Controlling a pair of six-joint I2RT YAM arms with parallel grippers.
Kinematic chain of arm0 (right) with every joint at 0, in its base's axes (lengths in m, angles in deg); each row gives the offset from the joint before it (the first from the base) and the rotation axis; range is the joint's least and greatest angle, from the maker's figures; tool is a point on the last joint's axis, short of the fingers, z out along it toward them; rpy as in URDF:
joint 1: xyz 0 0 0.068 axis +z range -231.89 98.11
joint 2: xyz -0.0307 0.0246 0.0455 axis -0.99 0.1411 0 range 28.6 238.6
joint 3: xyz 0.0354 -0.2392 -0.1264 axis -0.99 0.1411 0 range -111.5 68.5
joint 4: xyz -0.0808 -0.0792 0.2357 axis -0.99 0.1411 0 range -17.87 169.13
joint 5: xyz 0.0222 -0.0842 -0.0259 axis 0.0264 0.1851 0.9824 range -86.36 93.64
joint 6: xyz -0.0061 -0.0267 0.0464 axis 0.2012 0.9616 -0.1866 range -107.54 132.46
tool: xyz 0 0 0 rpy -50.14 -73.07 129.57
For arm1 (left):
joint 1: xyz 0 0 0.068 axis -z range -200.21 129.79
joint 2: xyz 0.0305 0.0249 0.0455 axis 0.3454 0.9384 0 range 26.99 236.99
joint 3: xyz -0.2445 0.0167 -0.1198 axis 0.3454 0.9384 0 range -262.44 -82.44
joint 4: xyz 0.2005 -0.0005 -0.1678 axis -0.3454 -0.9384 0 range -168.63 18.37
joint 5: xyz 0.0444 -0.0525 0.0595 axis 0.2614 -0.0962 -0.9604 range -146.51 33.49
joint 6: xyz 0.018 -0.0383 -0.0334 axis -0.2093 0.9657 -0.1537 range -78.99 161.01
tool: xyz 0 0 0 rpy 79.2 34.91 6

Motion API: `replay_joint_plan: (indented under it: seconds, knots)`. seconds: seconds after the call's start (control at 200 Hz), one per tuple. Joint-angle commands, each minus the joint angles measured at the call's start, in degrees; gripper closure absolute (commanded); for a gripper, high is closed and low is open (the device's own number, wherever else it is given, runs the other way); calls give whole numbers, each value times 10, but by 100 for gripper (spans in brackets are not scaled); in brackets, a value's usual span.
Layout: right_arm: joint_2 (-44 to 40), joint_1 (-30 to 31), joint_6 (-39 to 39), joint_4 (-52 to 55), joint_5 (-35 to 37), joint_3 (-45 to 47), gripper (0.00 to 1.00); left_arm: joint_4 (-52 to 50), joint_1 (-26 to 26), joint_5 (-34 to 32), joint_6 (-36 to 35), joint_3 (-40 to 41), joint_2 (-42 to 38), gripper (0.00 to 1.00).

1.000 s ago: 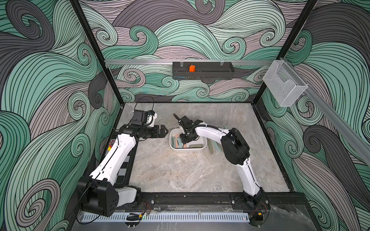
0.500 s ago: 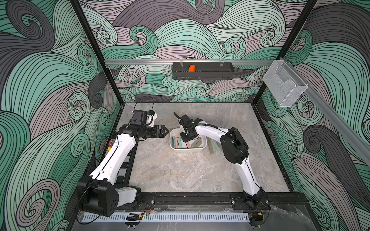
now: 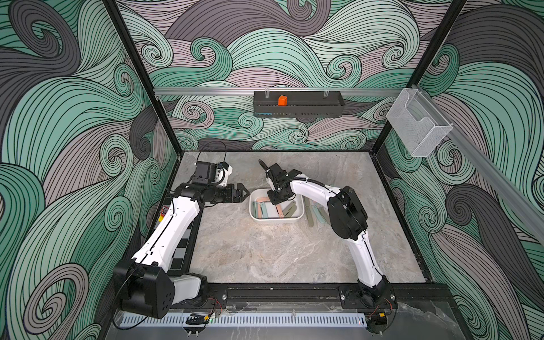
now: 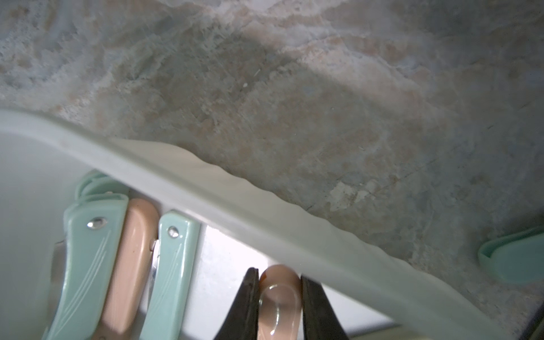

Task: Take the fruit knife out of the storage box
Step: Pick up the fruit knife from the storage box, then place the fruit knife at the center of the board.

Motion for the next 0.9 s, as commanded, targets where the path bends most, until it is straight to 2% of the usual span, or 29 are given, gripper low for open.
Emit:
replay_joint_plan:
  seconds: [0.0, 0.39, 0.705, 0.895]
  knots:
    - [-37, -7, 5, 15, -4, -7, 84, 16, -5, 29, 7, -14, 10, 1]
    - [-90, -10, 8, 15, -6, 19, 83, 54, 4, 62, 43, -26, 30, 1]
    - [-187, -36, 9, 15, -6, 77, 82, 71, 66, 34, 62, -59, 57, 1]
    - [-268, -63, 9, 9, -5, 153, 82, 73, 120, 2, 66, -72, 71, 1]
